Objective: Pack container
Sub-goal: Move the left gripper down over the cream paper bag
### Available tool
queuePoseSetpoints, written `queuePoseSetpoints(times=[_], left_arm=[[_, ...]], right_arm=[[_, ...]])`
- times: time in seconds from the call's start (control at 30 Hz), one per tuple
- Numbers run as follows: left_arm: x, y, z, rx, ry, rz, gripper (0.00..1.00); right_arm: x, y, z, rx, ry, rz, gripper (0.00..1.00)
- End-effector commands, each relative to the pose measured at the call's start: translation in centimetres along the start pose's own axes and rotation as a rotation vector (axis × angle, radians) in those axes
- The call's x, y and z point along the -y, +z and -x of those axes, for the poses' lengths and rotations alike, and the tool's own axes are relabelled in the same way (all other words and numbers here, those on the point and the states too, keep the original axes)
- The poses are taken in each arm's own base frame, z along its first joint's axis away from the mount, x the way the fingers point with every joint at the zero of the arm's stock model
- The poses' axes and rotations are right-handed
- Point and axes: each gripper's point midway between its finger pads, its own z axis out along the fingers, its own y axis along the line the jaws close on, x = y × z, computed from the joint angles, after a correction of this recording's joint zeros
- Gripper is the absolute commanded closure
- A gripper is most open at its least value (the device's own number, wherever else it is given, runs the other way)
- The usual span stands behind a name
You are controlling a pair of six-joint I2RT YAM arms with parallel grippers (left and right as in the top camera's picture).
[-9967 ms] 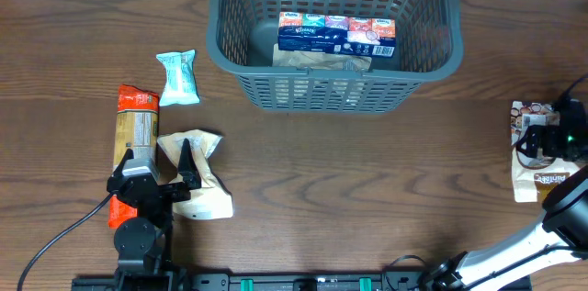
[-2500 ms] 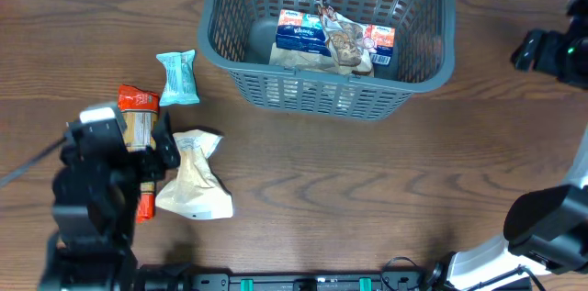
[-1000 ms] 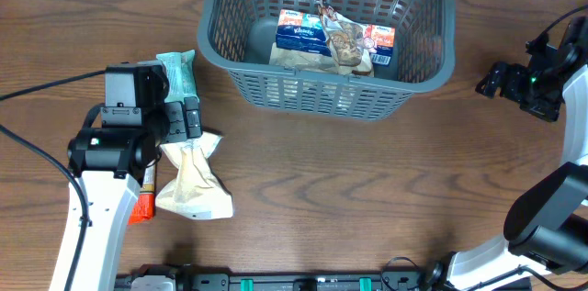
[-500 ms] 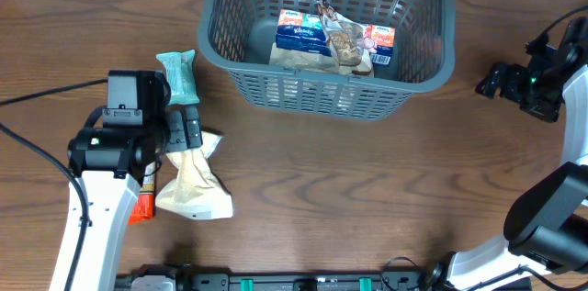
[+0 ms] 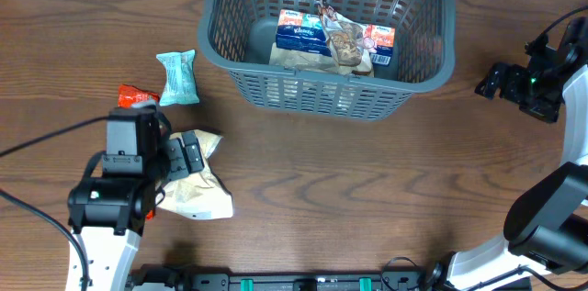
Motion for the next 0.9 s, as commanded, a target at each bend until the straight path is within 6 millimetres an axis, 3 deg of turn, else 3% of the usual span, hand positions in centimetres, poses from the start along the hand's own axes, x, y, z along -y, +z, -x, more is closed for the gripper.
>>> queuePoseSetpoints(times=[0.0,0.4,0.73,0.87], left_arm=[[-0.6,1.4,-1.7,-0.057,-0.054,0.030,0.01],[-0.1,7.0,-3.7,-0.270,-0.046,0.060,0.01],[0.6,11.0,-2.3,-0.250,-0.004,0.048,0.01],[0.5,12.0,-2.9,-0.283,-0.003,0.059,0.01]], right_arm=[[0.0,0.2,-0.2,-0.011,0.009,0.009,0.01],[0.0,0.2,-0.5,-0.022,0.011,0.009,0.01],[0.0,0.2,-0.7,-0.029,0.012,0.009,0.01],[-0.1,0.2,-0.9,-0.036,0.013,0.010,0.01]])
